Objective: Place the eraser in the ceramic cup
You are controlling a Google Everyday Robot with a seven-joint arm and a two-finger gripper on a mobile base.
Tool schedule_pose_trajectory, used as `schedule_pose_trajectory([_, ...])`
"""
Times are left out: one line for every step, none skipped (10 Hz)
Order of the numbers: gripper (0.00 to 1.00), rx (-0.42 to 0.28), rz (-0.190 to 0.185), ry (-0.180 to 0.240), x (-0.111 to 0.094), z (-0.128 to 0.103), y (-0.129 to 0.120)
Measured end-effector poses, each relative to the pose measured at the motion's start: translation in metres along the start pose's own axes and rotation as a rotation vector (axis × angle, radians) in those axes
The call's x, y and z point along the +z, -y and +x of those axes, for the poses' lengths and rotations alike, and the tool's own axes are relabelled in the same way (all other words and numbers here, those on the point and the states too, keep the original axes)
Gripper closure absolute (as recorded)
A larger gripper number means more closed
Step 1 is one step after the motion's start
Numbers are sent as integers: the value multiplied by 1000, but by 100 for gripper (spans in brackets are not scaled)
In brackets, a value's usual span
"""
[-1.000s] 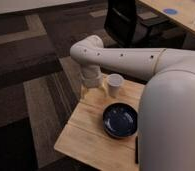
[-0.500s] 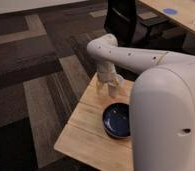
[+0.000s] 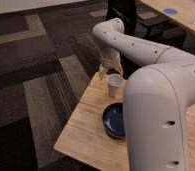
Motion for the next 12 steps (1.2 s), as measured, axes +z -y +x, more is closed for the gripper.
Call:
schedule_pose_trajectory([35,1,0,0,0,0,1])
schedule_pose_trajectory([35,0,1,0,0,0,1])
schedule_pose_trajectory([35,5,3,0,1,0,3])
schedule_pose_trajectory([35,21,-15,18,8,-6,5])
schedule_pose_trajectory([35,25,-52,26,12,-10,-1])
schedule_pose_trajectory([35,18,-93,33,17,-14,-10])
schedule_pose_trajectory([35,15,-102,32,18,-14,-10])
schedule_pose_trajectory([35,9,-117,29,22,-13,-12])
schedule_pose_trajectory([35,0,-132,17,30,-11,-13])
schedule_pose_trajectory([35,-6,-144,7,37,-9,-13])
schedule_pose_trajectory([35,-38,-155,1,43,-9,-18])
schedule_pose_trajectory([35,-59,-160,-1,47,-8,-21])
